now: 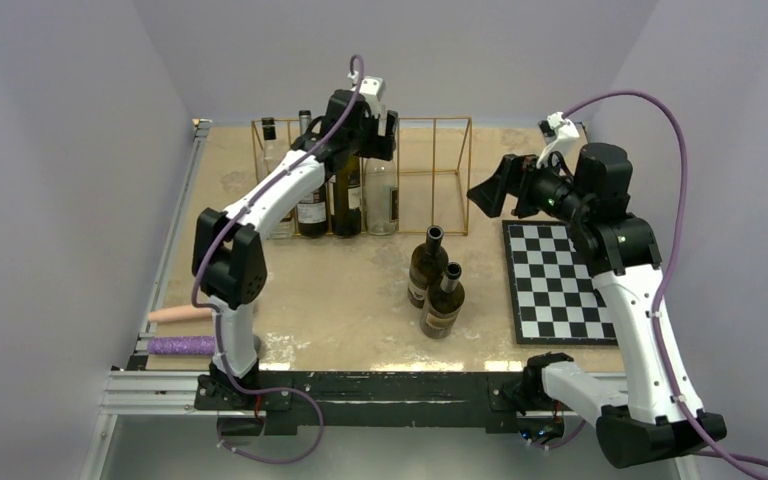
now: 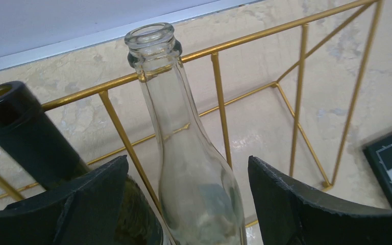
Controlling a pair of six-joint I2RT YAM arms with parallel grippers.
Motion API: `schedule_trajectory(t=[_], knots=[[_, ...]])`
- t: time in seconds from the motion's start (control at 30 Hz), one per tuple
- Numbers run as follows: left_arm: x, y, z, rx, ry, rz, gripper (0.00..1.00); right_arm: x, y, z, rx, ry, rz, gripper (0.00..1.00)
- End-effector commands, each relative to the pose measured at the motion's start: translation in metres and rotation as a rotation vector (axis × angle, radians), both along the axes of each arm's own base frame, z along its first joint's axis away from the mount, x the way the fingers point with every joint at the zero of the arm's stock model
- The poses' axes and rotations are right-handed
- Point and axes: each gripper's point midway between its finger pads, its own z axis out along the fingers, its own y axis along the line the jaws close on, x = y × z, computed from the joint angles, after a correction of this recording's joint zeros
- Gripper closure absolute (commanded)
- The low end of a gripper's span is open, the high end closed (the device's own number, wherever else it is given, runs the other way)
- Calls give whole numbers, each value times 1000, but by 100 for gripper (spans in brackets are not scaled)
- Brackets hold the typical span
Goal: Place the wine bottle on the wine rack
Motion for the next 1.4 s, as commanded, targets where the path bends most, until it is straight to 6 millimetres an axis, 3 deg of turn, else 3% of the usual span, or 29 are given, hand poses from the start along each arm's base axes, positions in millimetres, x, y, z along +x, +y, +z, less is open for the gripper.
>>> schedule_trajectory(t=[0.0, 0.1, 0.23, 0.43, 0.6, 0.83, 1.17, 1.37], knots=[[-28, 3, 86, -145, -119, -45, 9, -27, 15, 52, 36, -190, 148, 1], [-46, 1, 108, -175, -131, -98, 8, -45, 23, 52, 33, -212, 235, 1], [-74, -2, 132, -206, -154, -195, 8, -86, 41, 58, 71, -269, 434, 1], [-113, -16, 159, -278, -207, -378, 8, -123, 56, 30, 85, -255, 596, 2], [-117, -21, 166, -313, -197, -405, 8, -122, 58, 8, 31, -256, 542, 7], [-118, -32, 166, -367, -160, -456, 8, -103, 52, -27, -31, -235, 440, 9], [-106, -19, 170, -555, -102, -447, 8, -112, 71, -63, -43, -154, 561, 20], [-101, -13, 159, -554, -71, -433, 10, -104, 72, -77, -79, -178, 522, 32]])
